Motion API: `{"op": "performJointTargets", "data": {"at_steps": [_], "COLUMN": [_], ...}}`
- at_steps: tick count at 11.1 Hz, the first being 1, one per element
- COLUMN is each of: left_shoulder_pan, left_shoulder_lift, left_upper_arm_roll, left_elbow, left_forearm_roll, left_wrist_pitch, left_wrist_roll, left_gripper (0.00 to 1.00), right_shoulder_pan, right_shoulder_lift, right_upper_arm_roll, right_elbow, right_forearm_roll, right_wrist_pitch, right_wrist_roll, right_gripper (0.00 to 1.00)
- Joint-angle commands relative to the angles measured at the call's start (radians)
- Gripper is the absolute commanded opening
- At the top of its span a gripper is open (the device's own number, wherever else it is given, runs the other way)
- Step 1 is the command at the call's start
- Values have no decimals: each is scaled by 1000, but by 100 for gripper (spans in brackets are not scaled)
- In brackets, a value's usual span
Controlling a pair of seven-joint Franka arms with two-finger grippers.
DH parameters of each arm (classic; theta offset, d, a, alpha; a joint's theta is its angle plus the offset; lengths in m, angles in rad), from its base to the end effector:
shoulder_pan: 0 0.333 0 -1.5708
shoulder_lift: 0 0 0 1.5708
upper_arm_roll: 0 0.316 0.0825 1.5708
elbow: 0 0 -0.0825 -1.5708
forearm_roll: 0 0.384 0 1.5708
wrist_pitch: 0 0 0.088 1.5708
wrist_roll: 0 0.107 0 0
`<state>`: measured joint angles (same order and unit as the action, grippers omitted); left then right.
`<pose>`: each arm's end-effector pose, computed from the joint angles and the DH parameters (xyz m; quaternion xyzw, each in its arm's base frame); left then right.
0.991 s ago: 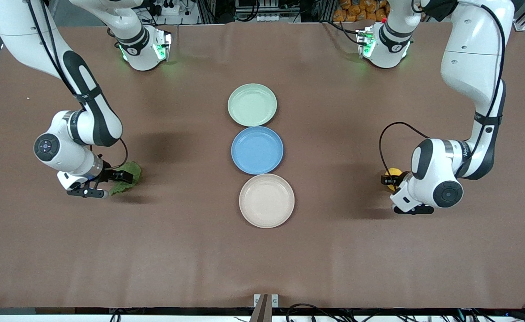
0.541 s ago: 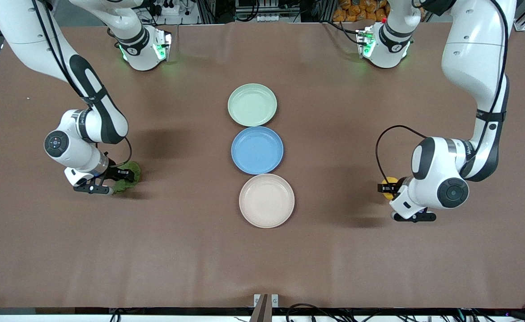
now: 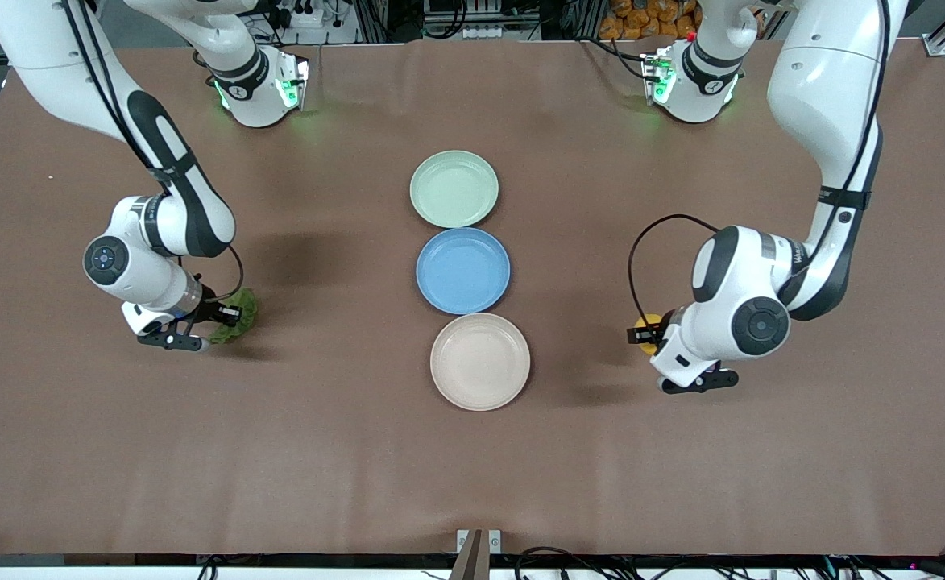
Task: Place lemon and lettuce in plates
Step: 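Carry the lemon to the cream plate while the right gripper lifts the lettuce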
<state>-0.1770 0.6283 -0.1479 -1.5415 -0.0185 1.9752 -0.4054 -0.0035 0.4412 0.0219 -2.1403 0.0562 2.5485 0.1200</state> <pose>0.6504 -0.2057 0.2737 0.9927 0.0542 -0.1065 0.0156 0.5678 0.0098 0.1922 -0.9968 0.0752 0.0179 0.0188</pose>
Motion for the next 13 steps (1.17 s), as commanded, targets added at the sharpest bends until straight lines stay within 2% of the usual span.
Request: {"op": "performJointTargets", "data": {"at_steps": [1,3,9,10,12,13], "left_shoulder_pan": [-82,-140,-314,-359,-503,-544], "left_shoulder_lift": [28,50,96,116,165,186], "left_upper_arm_roll": [4,4,30,62,178,217], "left_elbow": [44,44,46,46,46,46], "left_forearm_roll": [-47,-47,-35,-35,-37,-37], "left_wrist_pitch": [83,192,519,572,677,703], "left_wrist_roll": [-148,-263,-605,-639,-723,-742], "left_gripper": [0,0,0,0,0,0], "right_shoulder_pan": [25,49,115,122,138,140], "right_shoulder_lift": [-100,-111,-140,-145,-176,-192], "right_upper_arm_roll": [64,157,416,456,516,548], "right_elbow": [42,86,86,83,60,43], "right_forearm_roll": [16,16,17,16,14,14], "right_wrist_pitch": [-192,-261,-266,-264,-263,-257], "right_wrist_roll": [143,326,743,789,864,892], "right_gripper": [0,0,0,0,0,0]}}
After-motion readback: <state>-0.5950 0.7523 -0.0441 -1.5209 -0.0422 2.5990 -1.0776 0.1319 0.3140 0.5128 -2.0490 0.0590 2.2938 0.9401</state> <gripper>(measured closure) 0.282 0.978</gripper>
